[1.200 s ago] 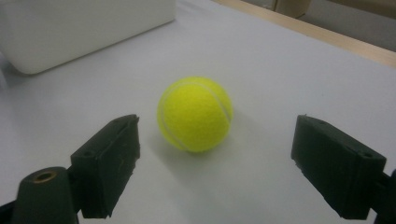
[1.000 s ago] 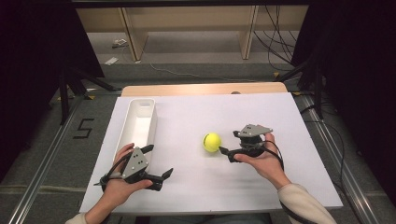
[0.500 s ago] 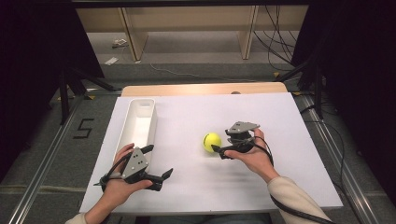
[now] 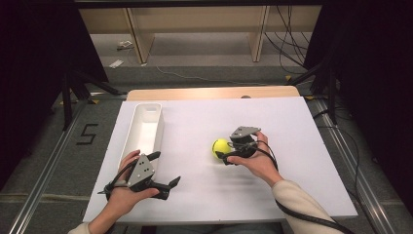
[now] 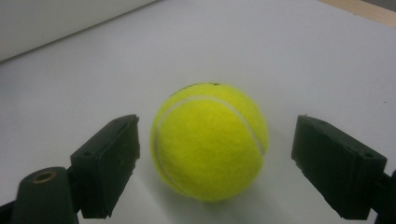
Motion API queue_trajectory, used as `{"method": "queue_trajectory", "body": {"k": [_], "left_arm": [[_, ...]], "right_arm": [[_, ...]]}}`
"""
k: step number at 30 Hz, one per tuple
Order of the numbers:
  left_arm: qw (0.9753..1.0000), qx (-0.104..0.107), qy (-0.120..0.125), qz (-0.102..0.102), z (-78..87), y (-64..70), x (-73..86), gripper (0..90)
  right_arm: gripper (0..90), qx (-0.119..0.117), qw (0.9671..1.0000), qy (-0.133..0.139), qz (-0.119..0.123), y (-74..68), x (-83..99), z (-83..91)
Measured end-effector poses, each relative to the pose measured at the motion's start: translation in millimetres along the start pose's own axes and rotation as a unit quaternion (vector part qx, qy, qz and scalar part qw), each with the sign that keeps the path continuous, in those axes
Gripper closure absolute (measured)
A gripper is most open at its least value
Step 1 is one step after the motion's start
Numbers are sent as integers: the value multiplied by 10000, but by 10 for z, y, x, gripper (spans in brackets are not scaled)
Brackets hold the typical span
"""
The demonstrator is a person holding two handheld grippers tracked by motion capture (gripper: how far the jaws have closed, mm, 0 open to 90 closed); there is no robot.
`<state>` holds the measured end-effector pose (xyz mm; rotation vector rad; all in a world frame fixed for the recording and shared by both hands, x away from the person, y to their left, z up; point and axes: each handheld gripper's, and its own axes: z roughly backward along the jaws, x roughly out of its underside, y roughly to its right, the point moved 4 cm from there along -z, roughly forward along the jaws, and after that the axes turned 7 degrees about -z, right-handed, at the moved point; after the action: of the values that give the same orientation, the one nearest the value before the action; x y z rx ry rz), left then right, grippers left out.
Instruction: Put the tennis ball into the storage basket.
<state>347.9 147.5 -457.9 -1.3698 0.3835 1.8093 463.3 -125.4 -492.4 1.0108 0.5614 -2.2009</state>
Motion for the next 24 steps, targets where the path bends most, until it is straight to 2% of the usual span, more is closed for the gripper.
{"method": "queue_trajectory", "body": {"k": [13,20,24], "left_arm": [[10000,18,-7,-10,6,2,4,0],[10000,32,-6,11,6,8,6,0],[10000,31,-6,11,9,7,7,0]], "right_arm": [[158,37,9998,-191,55,14,9,-218],[161,-34,9996,-265,75,-2,23,-295],[194,-79,9994,-312,102,-38,31,-335]]}}
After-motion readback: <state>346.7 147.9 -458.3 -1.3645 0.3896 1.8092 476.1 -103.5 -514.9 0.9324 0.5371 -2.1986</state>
